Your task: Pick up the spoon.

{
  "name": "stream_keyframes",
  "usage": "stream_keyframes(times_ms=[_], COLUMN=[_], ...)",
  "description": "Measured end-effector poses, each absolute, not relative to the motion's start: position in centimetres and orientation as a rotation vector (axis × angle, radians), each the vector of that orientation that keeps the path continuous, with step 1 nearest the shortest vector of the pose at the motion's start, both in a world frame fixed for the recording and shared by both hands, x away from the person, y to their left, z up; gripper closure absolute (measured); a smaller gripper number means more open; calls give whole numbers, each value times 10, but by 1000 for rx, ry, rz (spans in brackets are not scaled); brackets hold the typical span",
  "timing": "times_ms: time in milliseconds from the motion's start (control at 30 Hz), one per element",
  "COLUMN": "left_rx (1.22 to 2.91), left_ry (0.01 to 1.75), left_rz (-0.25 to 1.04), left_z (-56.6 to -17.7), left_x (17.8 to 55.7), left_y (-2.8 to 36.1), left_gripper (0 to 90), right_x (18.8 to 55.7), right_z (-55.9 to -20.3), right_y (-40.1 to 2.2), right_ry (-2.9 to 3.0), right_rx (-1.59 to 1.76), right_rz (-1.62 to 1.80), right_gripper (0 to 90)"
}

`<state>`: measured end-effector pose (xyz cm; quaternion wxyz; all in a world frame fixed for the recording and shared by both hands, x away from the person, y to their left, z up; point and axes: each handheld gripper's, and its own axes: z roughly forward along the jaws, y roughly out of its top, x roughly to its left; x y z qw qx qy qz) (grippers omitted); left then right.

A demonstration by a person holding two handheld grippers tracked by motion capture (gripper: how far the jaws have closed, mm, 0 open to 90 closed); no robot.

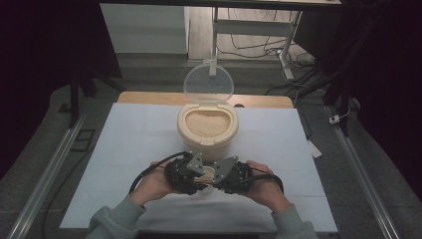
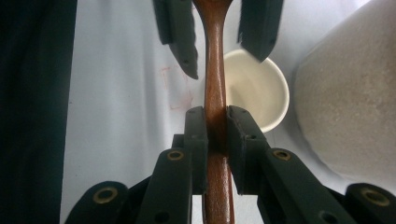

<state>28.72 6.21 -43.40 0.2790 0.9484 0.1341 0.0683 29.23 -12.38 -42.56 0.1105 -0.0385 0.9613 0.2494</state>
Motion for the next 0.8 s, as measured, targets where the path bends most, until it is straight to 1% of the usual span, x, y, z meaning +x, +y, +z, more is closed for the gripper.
stream_keyframes(times_ms=[33,67,100,167,200,233,267,300,500,600,667,733,767,800], left_rx=[2548,2556,2561,2571,2582,2587,2597,2601,2601,2582,2570,2560,2552,2540], left_ry=[357,349,340,323,311,307,294,287,277,288,299,306,313,320], left_rz=[178,175,170,156,149,140,136,141,119,134,164,173,183,194], left_z=[-435,-435,-436,-437,-438,-439,-440,-441,-444,-445,-443,-442,-441,-440], left_x=[287,287,287,287,287,286,286,286,285,285,285,285,286,286], left_y=[62,62,61,60,59,58,58,57,56,56,58,60,61,63], left_gripper=[610,661,661,712,712,740,740,761,785,789,790,791,791,792], right_x=[292,291,291,289,289,287,287,285,284,287,289,290,290,291], right_z=[-426,-425,-425,-426,-426,-427,-427,-429,-430,-428,-426,-420,-420,-413], right_y=[-124,-123,-123,-122,-122,-121,-121,-119,-117,-121,-124,-130,-130,-136], right_ry=[2825,2817,2817,2805,2805,2799,2799,2797,2789,2789,2762,2735,2735,2663], right_rx=[-113,-130,-130,-159,-159,-182,-182,-213,-230,-180,-135,-64,-64,9], right_rz=[733,736,736,708,708,691,691,649,617,673,748,834,834,935], right_gripper=[783,783,783,782,782,781,781,780,773,751,673,616,616,554])
